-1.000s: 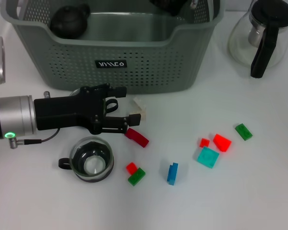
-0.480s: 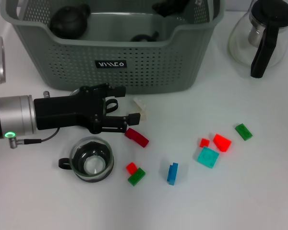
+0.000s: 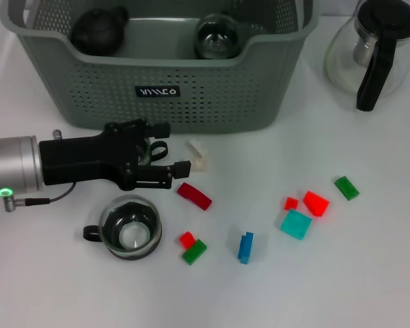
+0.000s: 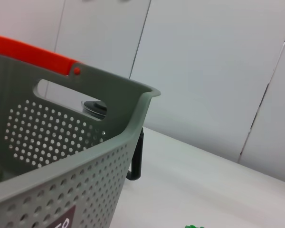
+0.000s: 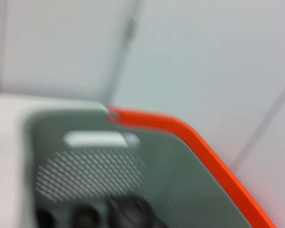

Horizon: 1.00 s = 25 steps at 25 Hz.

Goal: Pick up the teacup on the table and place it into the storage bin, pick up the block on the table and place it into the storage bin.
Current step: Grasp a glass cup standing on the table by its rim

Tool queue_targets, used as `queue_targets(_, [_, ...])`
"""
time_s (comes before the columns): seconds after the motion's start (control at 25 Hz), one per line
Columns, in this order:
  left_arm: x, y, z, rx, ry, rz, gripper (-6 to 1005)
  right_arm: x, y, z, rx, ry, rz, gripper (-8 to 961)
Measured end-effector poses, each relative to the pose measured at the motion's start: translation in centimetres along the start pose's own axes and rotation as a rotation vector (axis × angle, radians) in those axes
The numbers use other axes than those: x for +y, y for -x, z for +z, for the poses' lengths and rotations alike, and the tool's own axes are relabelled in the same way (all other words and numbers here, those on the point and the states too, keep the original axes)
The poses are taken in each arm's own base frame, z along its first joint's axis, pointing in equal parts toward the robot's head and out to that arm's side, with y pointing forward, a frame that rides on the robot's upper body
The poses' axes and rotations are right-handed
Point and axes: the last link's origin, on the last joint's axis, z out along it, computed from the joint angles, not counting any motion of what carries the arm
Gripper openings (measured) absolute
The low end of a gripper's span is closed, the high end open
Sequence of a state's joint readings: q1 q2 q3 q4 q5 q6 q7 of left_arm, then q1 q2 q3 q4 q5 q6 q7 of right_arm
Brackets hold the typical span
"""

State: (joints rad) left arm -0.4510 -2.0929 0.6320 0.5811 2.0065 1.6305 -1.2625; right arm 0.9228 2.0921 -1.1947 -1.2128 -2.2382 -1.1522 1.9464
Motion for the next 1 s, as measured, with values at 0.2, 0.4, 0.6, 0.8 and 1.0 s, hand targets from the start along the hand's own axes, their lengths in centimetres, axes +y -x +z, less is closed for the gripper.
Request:
queue_targets(0.2, [-0.2,-0.2,-0.6,-0.006,-0.003,0.012,850,3.8,-0.5,-4.8,-0.182,0.226,0.039,809])
queue_targets(0.4, [-0.4,-0.7,-1.5,-0.033,0.014,0.054,848,6.8,-3.9,-9.2,-0.319,0.414,0.092,806])
queue_targets(0.6, [0.0,-1.3,-2.3,-0.081,0.062,0.103,847,9.1,-8.6,-11.3,-0.367,0.544,0.175,803])
queue_targets(0.8, [0.8,-2.0,-3.1,-0.147,0.145,0.156,846,10.6,-12.3,-10.3,-0.298,0.606,0.314,802])
queue_targets(1.0, [1.2,-2.4,-3.3,-0.239,0.195,0.184,845,10.9,-14.1,-9.2,-0.267,0.595,0.379,801])
